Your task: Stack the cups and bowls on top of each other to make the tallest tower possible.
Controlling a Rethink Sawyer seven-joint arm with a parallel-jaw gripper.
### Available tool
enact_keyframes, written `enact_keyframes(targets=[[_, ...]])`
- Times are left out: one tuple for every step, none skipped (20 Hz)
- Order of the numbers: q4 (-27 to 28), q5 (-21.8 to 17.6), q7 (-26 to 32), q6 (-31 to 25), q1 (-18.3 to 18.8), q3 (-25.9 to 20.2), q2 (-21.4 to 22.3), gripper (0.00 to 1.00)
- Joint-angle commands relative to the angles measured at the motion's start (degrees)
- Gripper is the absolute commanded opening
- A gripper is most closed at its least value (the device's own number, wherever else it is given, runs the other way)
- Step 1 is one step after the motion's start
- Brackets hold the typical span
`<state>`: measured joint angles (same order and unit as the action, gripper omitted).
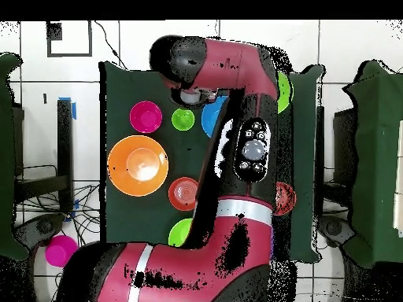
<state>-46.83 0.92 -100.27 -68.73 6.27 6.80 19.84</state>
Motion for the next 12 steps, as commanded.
enact_keyframes(targets=[[-1.31, 0.56, -8.81, 4.14, -1.52, -4.43, -3.64, 1.0], [-0.92, 0.6, -8.79, 4.3, -1.55, -4.44, -3.99, 1.0], [-0.32, 0.57, -8.82, 4.19, -1.59, -4.3, -4.29, 1.0], [0.65, 0.5, -8.72, 3.57, -1.65, -4.18, -4.68, 1.0], [1.87, 0.48, -8.63, 2.48, -1.74, -4.07, -5.07, 1.0], [3.08, 0.47, -8.54, 1.4, -1.84, -3.96, -5.46, 1.0], [5.03, 0.38, -8.22, -0.09, -1.9, -3.9, -6.07, 1.0], [6.88, 0.44, -8.09, -1.95, -1.95, -3.85, -6.6, 1.0], [9.1, 0.4, -7.72, -3.79, -1.98, -3.83, -7.36, 1.0], [11.33, 0.36, -7.34, -5.64, -2.01, -3.82, -8.11, 1.0], [12.95, 0.38, -7.08, -7.11, -2.04, -3.79, -8.69, 1.0], [13.9, 0.42, -6.95, -8.26, -2.09, -3.64, -8.92, 1.0]])
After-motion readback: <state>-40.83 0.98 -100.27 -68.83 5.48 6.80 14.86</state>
